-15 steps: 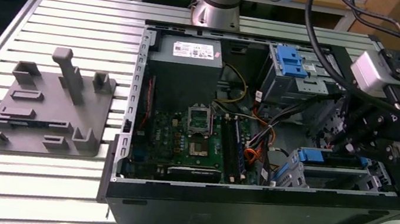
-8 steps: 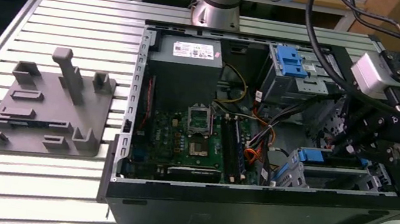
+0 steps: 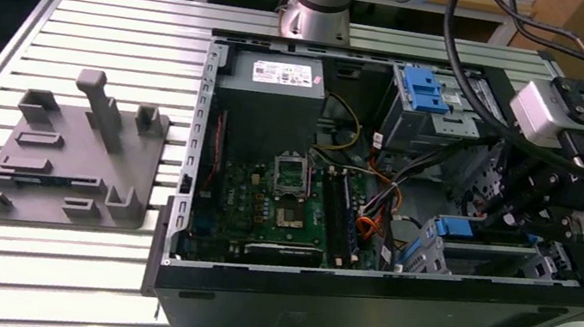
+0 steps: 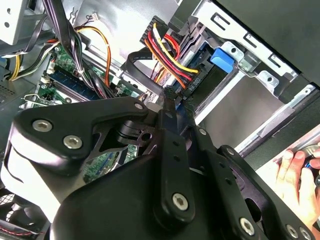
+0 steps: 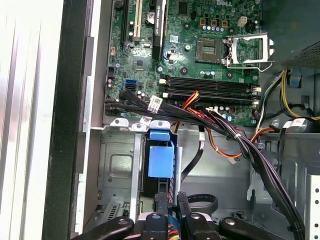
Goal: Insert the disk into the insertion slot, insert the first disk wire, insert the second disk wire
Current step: 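Insert the second disk wire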
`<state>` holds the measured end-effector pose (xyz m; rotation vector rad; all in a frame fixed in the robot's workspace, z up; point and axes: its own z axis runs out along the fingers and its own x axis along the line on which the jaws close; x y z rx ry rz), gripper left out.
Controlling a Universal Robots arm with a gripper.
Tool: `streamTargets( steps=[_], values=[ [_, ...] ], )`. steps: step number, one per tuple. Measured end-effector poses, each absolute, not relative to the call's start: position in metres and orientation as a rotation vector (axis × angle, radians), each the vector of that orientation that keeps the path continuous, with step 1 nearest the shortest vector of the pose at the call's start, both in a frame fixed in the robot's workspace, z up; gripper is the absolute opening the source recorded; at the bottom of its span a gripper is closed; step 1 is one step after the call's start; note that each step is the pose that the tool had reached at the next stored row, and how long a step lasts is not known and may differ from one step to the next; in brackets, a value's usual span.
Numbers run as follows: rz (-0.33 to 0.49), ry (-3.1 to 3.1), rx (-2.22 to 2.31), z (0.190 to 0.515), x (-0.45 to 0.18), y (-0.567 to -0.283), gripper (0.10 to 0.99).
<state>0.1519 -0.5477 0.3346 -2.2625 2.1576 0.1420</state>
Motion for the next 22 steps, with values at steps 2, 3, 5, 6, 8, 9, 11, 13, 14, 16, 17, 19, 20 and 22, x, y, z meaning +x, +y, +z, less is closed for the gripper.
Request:
streamTargets(
  steps=[2, 3, 5, 6, 8, 9, 11, 13, 14, 16, 17, 19, 20, 22],
  values=[
    [0.142, 2.158, -2.262, 0.3344, 0.1519, -0.5474, 0.196],
    [0.142, 2.158, -2.263, 0.3344, 0.1520, -0.5474, 0.196],
    [0.142, 2.157, -2.262, 0.3342, 0.1520, -0.5475, 0.196],
    [0.142, 2.157, -2.262, 0.3341, 0.1520, -0.5476, 0.196],
    [0.142, 2.158, -2.263, 0.3340, 0.1520, -0.5480, 0.196],
    [0.142, 2.158, -2.263, 0.3339, 0.1520, -0.5481, 0.196],
    [0.142, 2.158, -2.263, 0.3338, 0.1520, -0.5483, 0.196],
    [0.142, 2.158, -2.263, 0.3335, 0.1520, -0.5483, 0.196],
    [0.142, 2.158, -2.263, 0.3334, 0.1520, -0.5484, 0.196],
    [0.142, 2.158, -2.263, 0.3334, 0.1520, -0.5483, 0.196],
    [0.142, 2.158, -2.263, 0.3334, 0.1520, -0.5483, 0.196],
    [0.142, 2.158, -2.263, 0.3331, 0.1520, -0.5483, 0.196],
    [0.142, 2.158, -2.263, 0.3328, 0.1520, -0.5484, 0.196],
    [0.142, 2.158, -2.263, 0.3324, 0.1520, -0.5483, 0.196]
  ],
)
